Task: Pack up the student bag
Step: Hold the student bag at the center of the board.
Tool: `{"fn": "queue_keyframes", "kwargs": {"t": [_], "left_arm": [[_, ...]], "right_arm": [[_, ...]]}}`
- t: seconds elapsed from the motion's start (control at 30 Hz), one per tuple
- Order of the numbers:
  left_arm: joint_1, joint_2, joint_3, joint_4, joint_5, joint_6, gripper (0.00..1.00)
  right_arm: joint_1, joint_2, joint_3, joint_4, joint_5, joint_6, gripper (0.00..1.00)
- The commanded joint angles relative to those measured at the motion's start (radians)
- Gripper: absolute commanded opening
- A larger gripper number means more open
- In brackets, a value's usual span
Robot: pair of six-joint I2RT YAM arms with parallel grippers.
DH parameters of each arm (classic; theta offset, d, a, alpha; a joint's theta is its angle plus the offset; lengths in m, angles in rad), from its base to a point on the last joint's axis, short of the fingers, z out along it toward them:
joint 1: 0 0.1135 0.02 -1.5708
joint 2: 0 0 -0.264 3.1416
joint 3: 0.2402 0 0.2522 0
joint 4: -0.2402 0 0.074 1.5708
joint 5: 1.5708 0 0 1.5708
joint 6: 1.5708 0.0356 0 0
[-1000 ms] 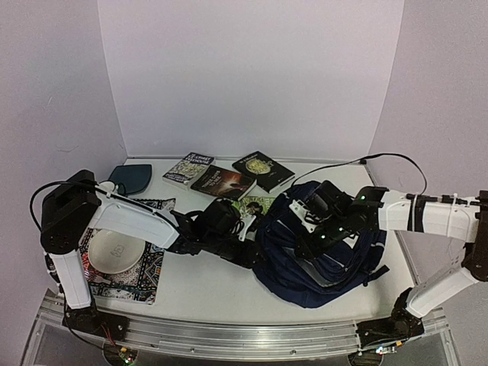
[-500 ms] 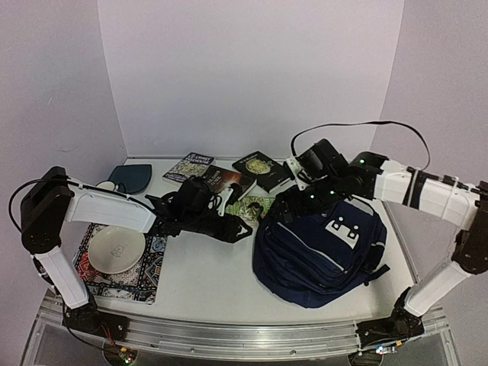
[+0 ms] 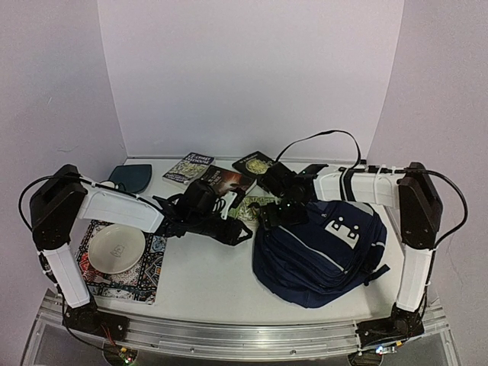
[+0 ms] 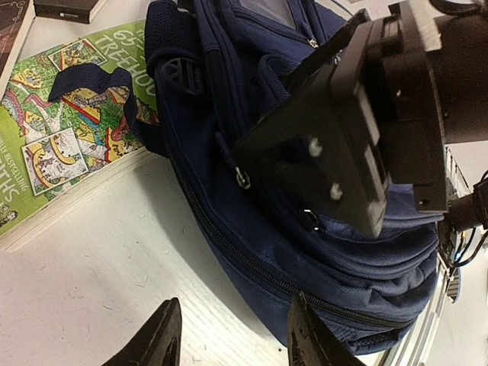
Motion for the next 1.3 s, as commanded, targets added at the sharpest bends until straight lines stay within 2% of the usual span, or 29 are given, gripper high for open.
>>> {"fn": "queue_keyframes", "kwargs": {"t": [0.0, 0.1, 0.23, 0.6, 0.83, 0.93, 1.27], "left_arm": [[0.005, 0.005, 0.054, 0.021, 0.007, 0.049, 0.48], [0.005, 0.008, 0.063, 0.021, 0.021, 0.063, 0.49], [0.005, 0.008, 0.081, 0.021, 0.043, 0.081, 0.49], [-0.019, 0.078, 0.200, 0.027, 0.204, 0.178, 0.50], [-0.028, 0.147, 0.236, 0.048, 0.317, 0.379, 0.65], [-0.035, 0.187, 0.249, 0.059, 0.361, 0.464, 0.68], [-0.062, 0.264, 0.257, 0.167, 0.271, 0.601, 0.63]], "right_arm": [[-0.013, -0.034, -0.030, -0.067, 0.022, 0.019, 0.56], [-0.014, -0.087, -0.081, -0.064, 0.010, 0.008, 0.29], [-0.014, -0.187, -0.153, -0.029, -0.017, -0.019, 0.02], [-0.014, -0.388, -0.319, 0.142, -0.131, -0.099, 0.00], [-0.014, -0.436, -0.366, 0.205, -0.188, -0.115, 0.00], [-0.014, -0.448, -0.376, 0.225, -0.204, -0.117, 0.00], [-0.014, -0.456, -0.379, 0.265, -0.271, -0.125, 0.00]]}}
